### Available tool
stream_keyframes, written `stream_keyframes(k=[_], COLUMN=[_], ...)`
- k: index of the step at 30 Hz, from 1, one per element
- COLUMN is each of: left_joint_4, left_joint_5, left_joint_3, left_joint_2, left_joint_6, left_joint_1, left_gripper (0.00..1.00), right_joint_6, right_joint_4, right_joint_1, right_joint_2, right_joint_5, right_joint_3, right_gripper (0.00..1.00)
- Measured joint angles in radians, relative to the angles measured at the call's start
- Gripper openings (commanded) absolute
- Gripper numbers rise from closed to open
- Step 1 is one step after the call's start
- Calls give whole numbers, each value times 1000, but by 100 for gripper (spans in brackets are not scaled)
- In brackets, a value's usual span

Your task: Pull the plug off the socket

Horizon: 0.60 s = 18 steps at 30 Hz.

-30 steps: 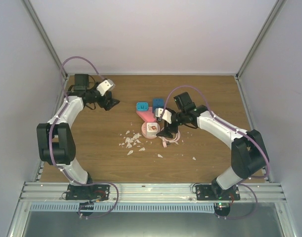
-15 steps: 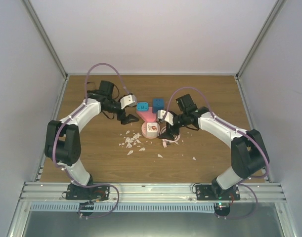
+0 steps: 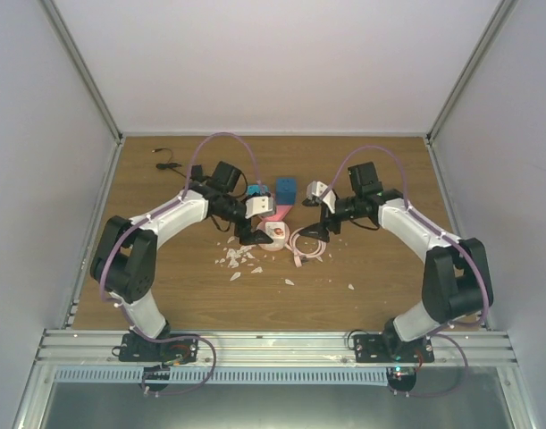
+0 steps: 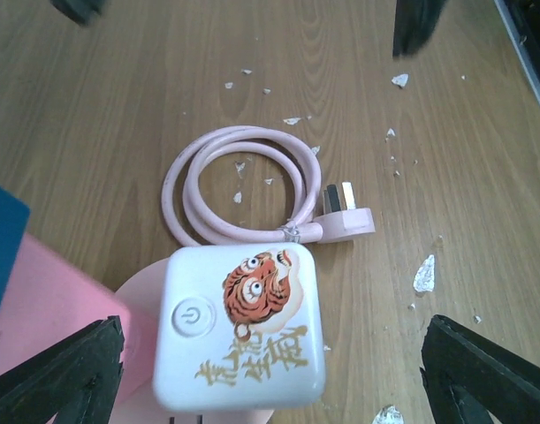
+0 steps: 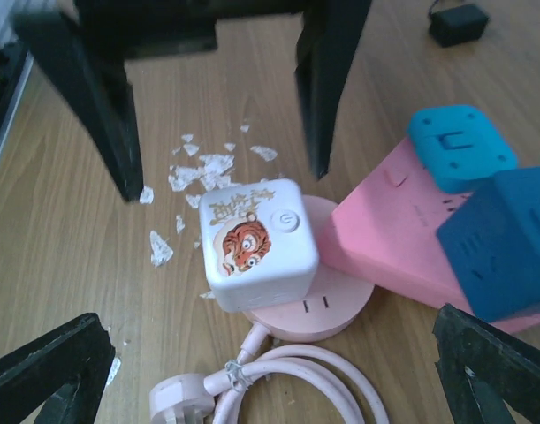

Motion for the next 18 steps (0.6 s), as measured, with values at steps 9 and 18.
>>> stream_keyframes(k=[9, 18], left_joint_4=[65, 164], left_joint_5=[-90, -163], left_joint_3=[-37, -82], left_joint_2=[13, 16], left_joint_6=[-6, -3], left_joint_1=[-70, -110], left_gripper=[88, 77], right_joint_6=[142, 244], right_joint_4=[62, 138], right_joint_1=[-24, -24], right_joint_2=[-86, -110], right_joint_5=[-68, -86], right_joint_3=[-42, -106], right_gripper=[91, 78])
